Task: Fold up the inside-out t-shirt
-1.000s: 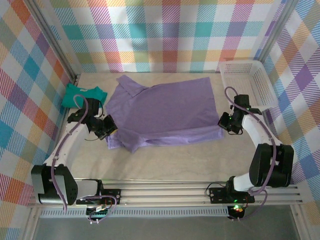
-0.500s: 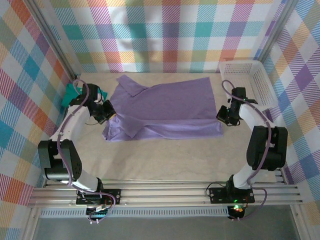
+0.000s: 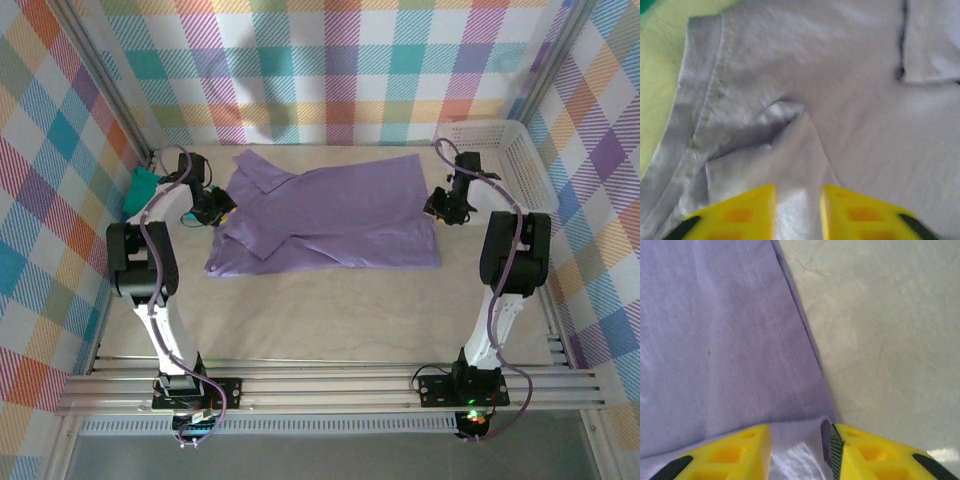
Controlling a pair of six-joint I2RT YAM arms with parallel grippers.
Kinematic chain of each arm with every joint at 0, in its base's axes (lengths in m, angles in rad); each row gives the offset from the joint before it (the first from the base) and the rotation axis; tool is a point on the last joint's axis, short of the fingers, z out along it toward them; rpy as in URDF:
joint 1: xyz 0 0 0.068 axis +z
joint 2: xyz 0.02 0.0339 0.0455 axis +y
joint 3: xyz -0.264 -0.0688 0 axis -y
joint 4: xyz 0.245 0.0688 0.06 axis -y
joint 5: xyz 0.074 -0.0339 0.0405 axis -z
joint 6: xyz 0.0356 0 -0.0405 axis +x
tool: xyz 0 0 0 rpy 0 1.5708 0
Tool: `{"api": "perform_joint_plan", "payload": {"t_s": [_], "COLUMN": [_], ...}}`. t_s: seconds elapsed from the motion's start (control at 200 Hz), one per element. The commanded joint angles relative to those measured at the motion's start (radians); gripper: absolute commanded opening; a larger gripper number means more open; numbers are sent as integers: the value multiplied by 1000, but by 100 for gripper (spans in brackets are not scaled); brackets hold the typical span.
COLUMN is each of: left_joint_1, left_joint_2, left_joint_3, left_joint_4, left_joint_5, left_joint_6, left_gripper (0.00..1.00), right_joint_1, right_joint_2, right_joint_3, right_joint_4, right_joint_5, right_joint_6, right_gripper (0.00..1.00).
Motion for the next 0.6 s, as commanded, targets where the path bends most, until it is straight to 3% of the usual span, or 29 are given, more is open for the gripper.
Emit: {"api": "perform_joint_plan", "payload": {"t_s": [0.0, 0.17, 0.35, 0.475, 0.595], "left_joint_1": [28, 18, -46, -46, -24], "left_joint_2": [23, -226, -454, -452, -407], "left_joint_3": [53, -227, -535, -616, -648], "left_joint_4": [0, 151, 260, 300, 382], "left_joint_5": [-27, -74, -12, 40, 61], "left_joint_6": [-17, -59, -81, -72, -87], "left_gripper": [38, 47, 49, 45, 37], "right_joint_1": [28, 139, 449, 670, 792], "right_joint_2": [-57, -264, -413, -361, -205], "right_joint_3": [22, -223, -388, -334, -205], "right_joint_4": [-19, 70, 248, 364, 433], "right_joint_5": [-3, -55, -59, -64, -59], "right_joint_6": [-51, -80, -188, -362, -550], "right_gripper": [39, 39, 43, 49, 54]}}
